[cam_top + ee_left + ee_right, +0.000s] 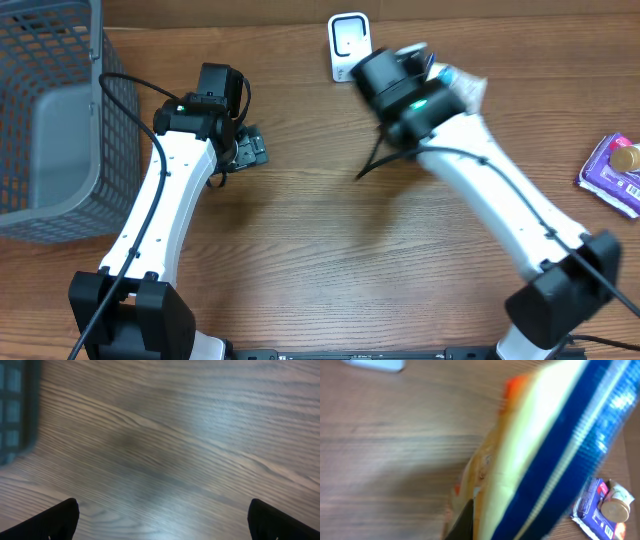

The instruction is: Scan the item barcode

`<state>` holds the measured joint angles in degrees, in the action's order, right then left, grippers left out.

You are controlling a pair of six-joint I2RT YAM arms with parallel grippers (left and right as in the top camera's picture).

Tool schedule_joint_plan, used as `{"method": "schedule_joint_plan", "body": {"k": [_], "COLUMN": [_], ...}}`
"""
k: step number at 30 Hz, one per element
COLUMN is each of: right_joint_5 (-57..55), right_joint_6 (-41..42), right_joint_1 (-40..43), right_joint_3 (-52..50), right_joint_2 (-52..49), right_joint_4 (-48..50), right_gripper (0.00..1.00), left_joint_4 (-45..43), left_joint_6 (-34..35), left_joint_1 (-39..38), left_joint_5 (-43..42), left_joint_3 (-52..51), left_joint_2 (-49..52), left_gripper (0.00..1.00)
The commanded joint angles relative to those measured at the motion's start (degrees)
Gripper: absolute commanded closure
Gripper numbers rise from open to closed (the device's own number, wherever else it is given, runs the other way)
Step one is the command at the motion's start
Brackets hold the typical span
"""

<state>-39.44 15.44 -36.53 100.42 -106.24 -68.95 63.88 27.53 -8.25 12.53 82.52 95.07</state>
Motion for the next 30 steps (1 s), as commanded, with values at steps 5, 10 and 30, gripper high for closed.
{"method": "schedule_joint_plan", "body": {"k": [5, 10, 30], "right_joint_5": [-0.6, 3.7, 32.4], "right_joint_6": [4.8, 3.9, 11.5], "right_joint_1": [-6.3, -7.0, -10.5], "right_joint_3": [-10.6, -14.3, -0.3], "right_joint_2": [-5.9, -10.3, -5.2], "right_joint_4": [4.2, 5.9, -6.3], "right_gripper": [0.96, 0.96, 0.0], "left_joint_4": [0.0, -0.1, -2.3], "left_joint_6": [0.6, 0.6, -3.6], "left_joint_1": [4.2, 11.7, 17.1], "left_joint_5": [10.4, 7.4, -6.8], "left_joint_3": [-0.2, 0.3, 0.5], "left_joint_2": [0.4, 0.4, 0.4], "left_gripper": [0.0, 0.0, 0.0]}}
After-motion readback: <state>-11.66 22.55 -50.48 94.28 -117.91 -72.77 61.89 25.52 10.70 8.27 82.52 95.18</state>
